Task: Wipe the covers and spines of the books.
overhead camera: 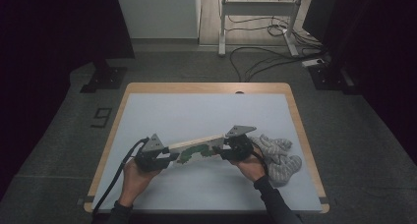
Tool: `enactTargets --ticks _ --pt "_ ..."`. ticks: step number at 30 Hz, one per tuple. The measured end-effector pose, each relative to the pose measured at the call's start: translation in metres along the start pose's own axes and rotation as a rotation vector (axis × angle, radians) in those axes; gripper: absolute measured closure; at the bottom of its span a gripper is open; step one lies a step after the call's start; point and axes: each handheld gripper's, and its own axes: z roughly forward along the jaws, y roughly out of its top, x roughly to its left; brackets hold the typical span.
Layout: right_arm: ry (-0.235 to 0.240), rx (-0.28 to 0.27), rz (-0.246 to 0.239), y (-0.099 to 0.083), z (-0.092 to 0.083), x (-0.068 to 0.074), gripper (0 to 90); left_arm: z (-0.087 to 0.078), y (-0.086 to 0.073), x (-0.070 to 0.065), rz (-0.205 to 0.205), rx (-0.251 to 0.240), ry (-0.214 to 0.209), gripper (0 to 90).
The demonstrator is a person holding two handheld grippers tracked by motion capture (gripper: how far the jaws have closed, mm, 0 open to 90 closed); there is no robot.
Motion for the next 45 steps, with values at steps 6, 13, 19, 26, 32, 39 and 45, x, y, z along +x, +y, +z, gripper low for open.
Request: enactTargets --ticks 6,13,19,26,32,39,45 --pt "-0.014 -0.004 -0.003 -0.001 -0.008 -0.002 46.8 0.000 -0.001 0.000 0.006 -0.007 -0.003 64.2" --pt "-0.055 0.008 -0.015 -0.004 -0.029 -0.007 39.6 0.000 -0.003 0.000 0.011 -0.015 -0.006 63.9" --pt "-0.098 0.032 -0.012 -0.009 -0.053 -0.017 30.8 0.001 -0.003 0.000 0.010 -0.019 -0.008 61.9" --pt "-0.201 0.057 0.024 -0.017 -0.082 -0.038 20.4 0.001 -0.003 0.000 0.006 -0.021 -0.021 60.3" --pt "-0.266 0.114 0.067 -0.031 -0.096 -0.055 12.3 0.002 -0.003 0.001 0.005 -0.022 -0.025 59.8" --pt "-0.335 0.172 0.139 -0.055 -0.102 -0.073 0.0 0.002 -0.003 0.001 0.008 -0.018 -0.024 59.5" --pt "-0.335 0.217 0.175 -0.074 -0.091 -0.082 0.0 0.002 -0.003 0.000 0.007 -0.018 -0.026 59.2"
